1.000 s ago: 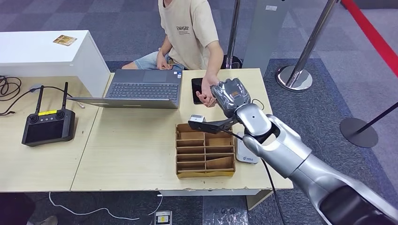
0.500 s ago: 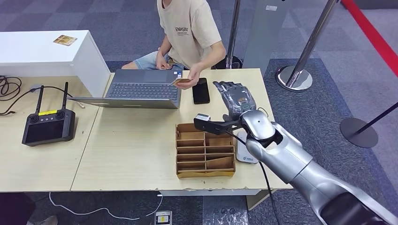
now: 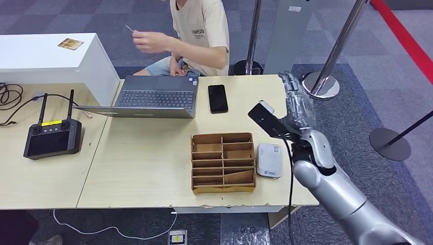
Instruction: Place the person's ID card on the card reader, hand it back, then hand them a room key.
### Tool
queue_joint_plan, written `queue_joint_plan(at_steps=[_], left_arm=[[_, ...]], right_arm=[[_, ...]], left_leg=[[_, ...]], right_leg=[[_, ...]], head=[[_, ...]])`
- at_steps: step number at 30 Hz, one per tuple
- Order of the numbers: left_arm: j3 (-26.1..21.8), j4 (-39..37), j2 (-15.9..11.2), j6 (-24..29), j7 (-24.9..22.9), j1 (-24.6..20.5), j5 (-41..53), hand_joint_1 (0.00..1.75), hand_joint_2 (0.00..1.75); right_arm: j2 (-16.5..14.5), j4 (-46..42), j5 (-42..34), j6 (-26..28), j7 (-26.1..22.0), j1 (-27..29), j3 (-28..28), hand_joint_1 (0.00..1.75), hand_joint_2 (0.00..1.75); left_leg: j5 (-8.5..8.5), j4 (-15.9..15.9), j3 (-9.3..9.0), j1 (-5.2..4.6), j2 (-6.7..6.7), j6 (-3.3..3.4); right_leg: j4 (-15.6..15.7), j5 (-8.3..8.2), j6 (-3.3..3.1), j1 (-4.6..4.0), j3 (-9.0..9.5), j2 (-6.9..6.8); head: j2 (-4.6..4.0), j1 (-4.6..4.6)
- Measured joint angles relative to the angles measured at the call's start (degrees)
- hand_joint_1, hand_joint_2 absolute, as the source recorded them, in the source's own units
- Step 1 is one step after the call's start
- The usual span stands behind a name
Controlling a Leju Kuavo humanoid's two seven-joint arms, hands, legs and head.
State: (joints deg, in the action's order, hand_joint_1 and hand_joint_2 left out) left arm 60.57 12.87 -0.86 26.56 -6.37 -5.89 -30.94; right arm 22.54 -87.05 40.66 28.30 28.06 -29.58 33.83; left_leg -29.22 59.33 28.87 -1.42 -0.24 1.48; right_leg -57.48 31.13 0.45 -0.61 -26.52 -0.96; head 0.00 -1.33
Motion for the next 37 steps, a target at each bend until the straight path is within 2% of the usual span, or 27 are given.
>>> queue_joint_plan(at_steps=[5,12,16,20,23,25,31,37], left_arm=[[-0.4,0.0,-0.2,0.1,-0.3,0.2,-1.3,0.0,1.75],[-1.5,0.0,-0.1,1.1,-0.3,0.4,-3.5,0.0,1.75],[-2.3,0.0,0.1,1.5,-1.3,0.4,-4.3,0.0,1.75],[-2.8,0.0,0.6,1.6,-2.4,0.5,-4.8,0.0,1.75],[-2.9,0.0,1.0,1.6,-2.7,0.5,-5.1,0.0,1.75],[-2.9,0.0,1.2,1.6,-2.7,0.5,-5.3,0.0,1.75],[-3.1,0.0,1.7,1.7,-2.7,0.3,-5.8,0.0,1.75],[-3.3,0.1,1.9,1.8,-3.1,0.1,-6.2,0.0,1.75]], right_arm=[[3.0,-9.1,-4.8,7.1,-2.0,10.7,-8.4,0.0,0.0],[5.1,-17.6,-9.7,11.5,-7.9,28.6,-21.7,0.0,0.0],[3.2,-18.9,-13.1,11.7,-13.2,37.3,-29.6,0.0,0.0],[-2.3,-17.1,-18.8,11.8,-21.4,42.7,-38.4,0.0,0.0],[-7.5,-13.2,-21.8,11.8,-28.5,44.0,-46.0,0.0,0.0],[-10.5,-9.5,-21.3,11.9,-31.0,43.6,-50.9,0.0,0.0],[-17.6,6.1,-13.1,11.9,-33.0,36.8,-65.5,0.0,0.0],[-20.9,25.7,-2.9,11.8,-33.3,29.7,-78.8,0.0,0.0]], left_leg=[[-0.03,0.0,0.0,-0.01,-0.03,0.04],[-0.06,0.0,0.0,-0.02,-0.06,0.07],[-0.06,-0.1,-0.03,-0.01,-0.03,0.06],[-0.06,-0.1,-0.07,0.0,-0.01,0.06],[-0.06,-0.1,-0.1,0.0,0.01,0.06],[-0.06,-0.1,-0.11,0.0,0.05,0.06],[-0.06,-0.1,-0.18,-0.01,0.14,0.06],[-0.06,-0.1,-0.2,-0.01,0.24,0.05]], right_leg=[[0.0,0.01,0.02,0.01,0.02,-0.02],[0.1,0.05,0.03,0.01,0.04,-0.05],[0.1,0.06,0.02,0.0,0.02,-0.03],[0.1,0.07,0.0,0.0,0.03,-0.02],[0.1,0.07,0.0,0.0,0.03,-0.01],[0.1,0.07,-0.01,0.0,0.03,0.01],[0.1,0.06,-0.01,0.0,0.05,0.09],[0.1,0.05,-0.01,0.01,0.05,0.21]], head=[[0.0,0.0],[0.0,0.0],[0.0,0.0],[0.0,0.01],[0.0,0.01],[0.0,0.01],[0.0,0.0],[0.0,-0.01]])
